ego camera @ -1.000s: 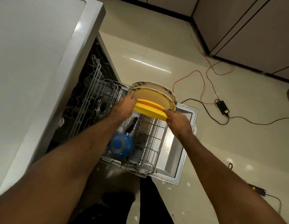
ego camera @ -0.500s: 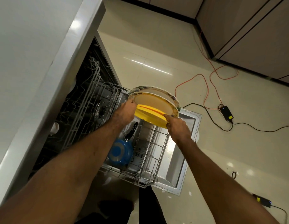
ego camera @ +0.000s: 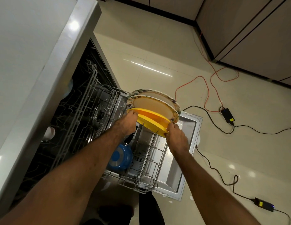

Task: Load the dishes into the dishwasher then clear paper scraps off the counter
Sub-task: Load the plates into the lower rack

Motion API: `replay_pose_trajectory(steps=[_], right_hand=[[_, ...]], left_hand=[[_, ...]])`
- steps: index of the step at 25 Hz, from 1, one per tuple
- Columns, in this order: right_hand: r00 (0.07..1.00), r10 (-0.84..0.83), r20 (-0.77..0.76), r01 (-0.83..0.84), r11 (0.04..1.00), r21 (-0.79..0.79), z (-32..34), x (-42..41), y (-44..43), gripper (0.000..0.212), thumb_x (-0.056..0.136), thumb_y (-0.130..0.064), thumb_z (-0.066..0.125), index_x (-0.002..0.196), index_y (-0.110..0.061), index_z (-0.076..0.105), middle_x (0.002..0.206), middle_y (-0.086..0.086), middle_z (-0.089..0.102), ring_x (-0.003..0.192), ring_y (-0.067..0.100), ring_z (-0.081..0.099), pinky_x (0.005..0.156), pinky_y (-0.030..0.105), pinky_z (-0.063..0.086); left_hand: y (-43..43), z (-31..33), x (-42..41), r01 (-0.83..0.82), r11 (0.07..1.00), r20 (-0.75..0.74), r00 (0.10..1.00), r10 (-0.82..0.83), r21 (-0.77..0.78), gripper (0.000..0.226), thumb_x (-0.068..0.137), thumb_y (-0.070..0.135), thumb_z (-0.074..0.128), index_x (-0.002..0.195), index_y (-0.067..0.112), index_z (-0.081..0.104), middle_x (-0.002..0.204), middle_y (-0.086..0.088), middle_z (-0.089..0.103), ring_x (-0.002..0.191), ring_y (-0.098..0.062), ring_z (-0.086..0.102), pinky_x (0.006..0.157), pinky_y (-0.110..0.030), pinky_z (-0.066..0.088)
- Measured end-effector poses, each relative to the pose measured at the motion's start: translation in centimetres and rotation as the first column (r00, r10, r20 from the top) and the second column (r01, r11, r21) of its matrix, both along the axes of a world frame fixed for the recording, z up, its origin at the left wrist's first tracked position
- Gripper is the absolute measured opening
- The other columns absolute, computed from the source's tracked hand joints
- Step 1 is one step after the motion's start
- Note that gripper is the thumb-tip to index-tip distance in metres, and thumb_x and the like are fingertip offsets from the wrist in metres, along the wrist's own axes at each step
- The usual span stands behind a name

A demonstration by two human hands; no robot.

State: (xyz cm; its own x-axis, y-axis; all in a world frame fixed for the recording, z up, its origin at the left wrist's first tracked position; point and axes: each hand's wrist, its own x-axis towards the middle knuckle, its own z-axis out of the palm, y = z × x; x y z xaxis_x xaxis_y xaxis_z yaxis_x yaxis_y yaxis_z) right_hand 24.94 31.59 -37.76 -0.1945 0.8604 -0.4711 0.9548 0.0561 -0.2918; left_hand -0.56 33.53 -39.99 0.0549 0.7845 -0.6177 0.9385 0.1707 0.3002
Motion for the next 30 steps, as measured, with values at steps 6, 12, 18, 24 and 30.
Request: replay_pose_trajectory(steps=[6,12,18,24,30], right_hand=[[0.974,-0.16,-0.16,0.16,0.987,-0.01,-0.3,-1.1,0.0,0.027,0.107,-0.023,0.057,0.133,-0.018,0.049,0.123,0.009,0.066,0.097,0.024,0.067,0.078,0.036,0.056],[0.982,0.072,-0.175,-0.039,0.982,0.184,1.7,-0.9,0.2,0.014,0.107,-0.024,0.057,0.118,-0.017,0.054,0.116,0.007,0.064,0.083,0.021,0.06,0.065,0.035,0.054],[0.97,0.164,-0.182,-0.101,0.945,0.311,3.3,-0.6,3.3,0.006,0.105,-0.02,0.059,0.108,-0.016,0.056,0.11,0.007,0.063,0.08,0.021,0.055,0.061,0.032,0.047],[0.982,0.125,-0.141,-0.092,0.972,0.218,2.4,0.0,3.3,0.007,0.106,-0.021,0.058,0.111,-0.017,0.055,0.117,0.008,0.063,0.081,0.021,0.058,0.063,0.031,0.046],[0.982,-0.108,-0.156,0.11,0.994,0.007,0.5,0.8,1.9,0.014,0.107,-0.012,0.054,0.121,-0.013,0.057,0.112,0.009,0.064,0.087,0.019,0.057,0.071,0.032,0.045]], left_hand=[[-0.1,0.5,0.7,-0.028,1.0,-0.049,0.998,0.028,0.001,0.067,0.095,0.009,0.063,0.154,0.01,0.032,0.147,-0.01,0.044,0.123,-0.026,0.056,0.098,-0.042,0.055],[0.0,2.3,-0.1,-0.041,0.977,-0.201,0.976,0.084,0.209,0.018,0.099,0.013,0.06,0.117,0.011,0.058,0.105,-0.008,0.067,0.089,-0.023,0.069,0.071,-0.033,0.06],[0.8,4.4,-0.4,-0.049,0.957,-0.241,0.963,0.121,0.284,0.011,0.103,0.014,0.053,0.109,0.009,0.061,0.095,-0.01,0.069,0.083,-0.027,0.069,0.064,-0.033,0.051],[0.3,4.1,0.0,-0.019,0.965,-0.228,0.97,0.08,0.26,0.016,0.103,0.017,0.056,0.117,0.01,0.059,0.097,-0.009,0.069,0.077,-0.022,0.066,0.062,-0.029,0.05],[-1.4,2.5,0.9,-0.051,0.992,-0.082,0.995,0.061,0.115,0.032,0.1,0.007,0.057,0.131,0.015,0.053,0.111,-0.006,0.065,0.086,-0.017,0.061,0.068,-0.03,0.054]])
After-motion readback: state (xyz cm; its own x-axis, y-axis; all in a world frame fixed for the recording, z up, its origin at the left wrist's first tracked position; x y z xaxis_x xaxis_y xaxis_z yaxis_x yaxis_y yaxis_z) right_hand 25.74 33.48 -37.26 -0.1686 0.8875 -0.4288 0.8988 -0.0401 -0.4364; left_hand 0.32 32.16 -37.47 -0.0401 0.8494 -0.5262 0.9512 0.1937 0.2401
